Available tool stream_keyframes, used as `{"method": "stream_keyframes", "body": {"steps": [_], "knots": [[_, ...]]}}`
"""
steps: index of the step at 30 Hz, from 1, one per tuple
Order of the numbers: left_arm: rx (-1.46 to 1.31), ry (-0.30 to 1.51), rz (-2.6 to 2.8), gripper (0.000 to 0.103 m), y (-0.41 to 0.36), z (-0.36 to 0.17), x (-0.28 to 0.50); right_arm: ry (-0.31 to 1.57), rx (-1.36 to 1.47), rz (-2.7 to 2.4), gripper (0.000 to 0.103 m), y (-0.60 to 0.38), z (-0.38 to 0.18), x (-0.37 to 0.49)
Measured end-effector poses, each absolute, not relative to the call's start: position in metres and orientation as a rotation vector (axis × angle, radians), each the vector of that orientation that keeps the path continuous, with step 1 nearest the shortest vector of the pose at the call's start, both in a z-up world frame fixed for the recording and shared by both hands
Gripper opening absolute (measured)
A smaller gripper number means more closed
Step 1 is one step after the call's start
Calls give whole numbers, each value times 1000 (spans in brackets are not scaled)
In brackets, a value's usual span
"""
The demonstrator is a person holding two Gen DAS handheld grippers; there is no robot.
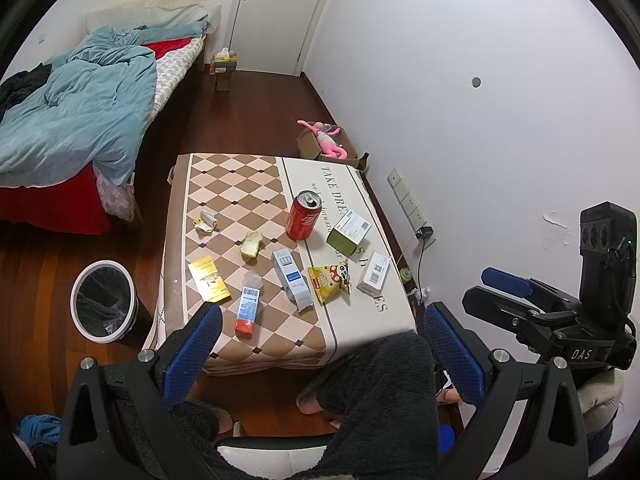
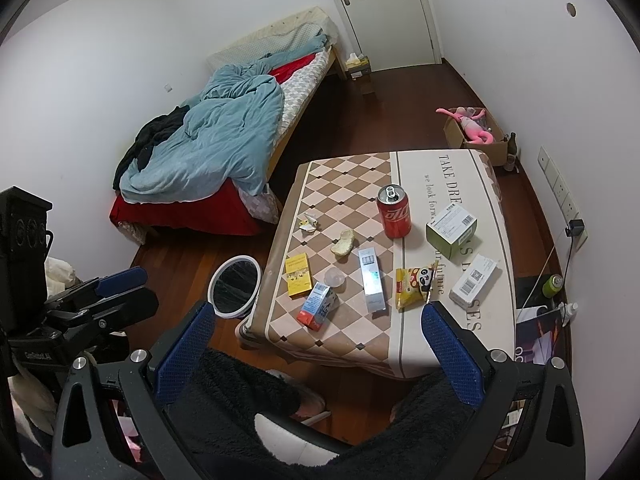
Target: Collect trash
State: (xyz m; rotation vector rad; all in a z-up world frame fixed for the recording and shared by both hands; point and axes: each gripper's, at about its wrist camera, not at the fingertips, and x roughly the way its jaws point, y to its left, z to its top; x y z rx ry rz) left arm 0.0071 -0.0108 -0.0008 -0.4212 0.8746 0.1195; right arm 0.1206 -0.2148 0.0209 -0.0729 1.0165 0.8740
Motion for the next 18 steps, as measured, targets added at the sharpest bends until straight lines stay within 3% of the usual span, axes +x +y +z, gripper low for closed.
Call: {"method": "stream_keyframes", "body": {"steps": [18], "knots": [[-425,876,118,103,-8,0,5,1018,-71,874,103,-219,23,121]]}}
